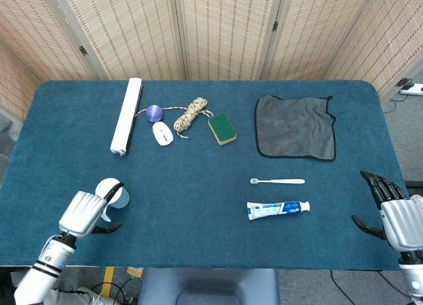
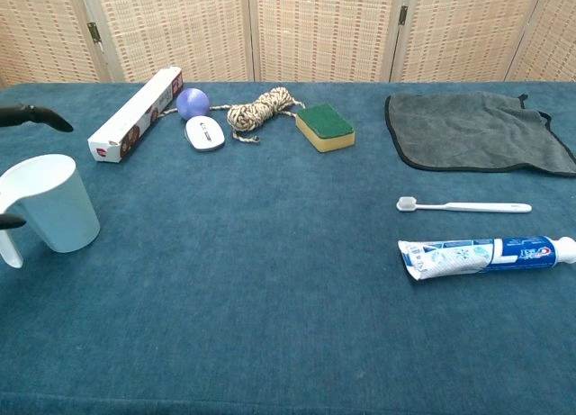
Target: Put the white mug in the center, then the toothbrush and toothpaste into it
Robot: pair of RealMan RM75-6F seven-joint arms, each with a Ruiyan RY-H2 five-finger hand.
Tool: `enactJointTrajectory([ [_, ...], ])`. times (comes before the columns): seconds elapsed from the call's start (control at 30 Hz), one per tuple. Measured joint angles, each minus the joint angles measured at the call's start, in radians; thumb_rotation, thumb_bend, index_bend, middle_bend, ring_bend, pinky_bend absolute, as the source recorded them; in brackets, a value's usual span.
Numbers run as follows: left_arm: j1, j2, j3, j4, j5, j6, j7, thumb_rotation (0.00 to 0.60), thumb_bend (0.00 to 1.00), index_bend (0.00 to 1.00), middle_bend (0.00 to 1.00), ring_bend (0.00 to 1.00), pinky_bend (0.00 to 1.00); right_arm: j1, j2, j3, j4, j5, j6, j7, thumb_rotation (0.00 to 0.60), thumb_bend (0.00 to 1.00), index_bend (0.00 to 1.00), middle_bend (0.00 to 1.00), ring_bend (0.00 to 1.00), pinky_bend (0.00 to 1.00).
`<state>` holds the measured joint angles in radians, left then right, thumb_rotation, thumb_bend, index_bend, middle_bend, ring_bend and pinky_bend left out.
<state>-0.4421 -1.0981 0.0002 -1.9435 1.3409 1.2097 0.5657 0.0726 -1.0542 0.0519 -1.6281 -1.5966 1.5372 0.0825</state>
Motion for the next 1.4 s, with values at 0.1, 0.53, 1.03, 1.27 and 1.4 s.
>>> enactJointTrajectory([
  [0.1,-0.018,0.003,-0.030,-0.015,-0.113,-0.015,0.038,0.000,0.10,0.09,0.88,0.86,1.00,-0.004,0.005,0.000,-0.001,0.000,0.008,0.003,0.600,0.12,0.05,0.13,0.16,0.24],
  [0.53,-0.086,-0.012,-0.086,-0.076,-0.434,0.027,0.279,0.000,0.07,0.10,0.44,0.55,0.89,-0.005,0.008,-0.002,0.001,0.003,0.005,0.012,0.600,0.12,0.05,0.13,0.16,0.24],
  [1.03,-0.110,-0.040,-0.058,-0.077,-0.526,0.048,0.298,0.000,0.05,0.01,0.17,0.17,0.49,-0.002,0.005,-0.004,0.009,0.005,-0.002,0.022,0.600,0.12,0.05,0.13,0.16,0.24],
  [1.27,-0.116,-0.056,-0.055,-0.029,-0.478,0.013,0.226,0.000,0.05,0.00,0.09,0.14,0.47,-0.002,0.003,-0.005,0.012,0.011,-0.009,0.024,0.600,0.12,0.05,0.13,0.16,0.24],
  [1.4,-0.118,-0.069,-0.051,0.024,-0.408,-0.024,0.144,0.000,0.05,0.00,0.08,0.14,0.47,0.000,0.003,-0.004,0.013,0.012,-0.010,0.025,0.600,0.12,0.05,0.13,0.16,0.24],
])
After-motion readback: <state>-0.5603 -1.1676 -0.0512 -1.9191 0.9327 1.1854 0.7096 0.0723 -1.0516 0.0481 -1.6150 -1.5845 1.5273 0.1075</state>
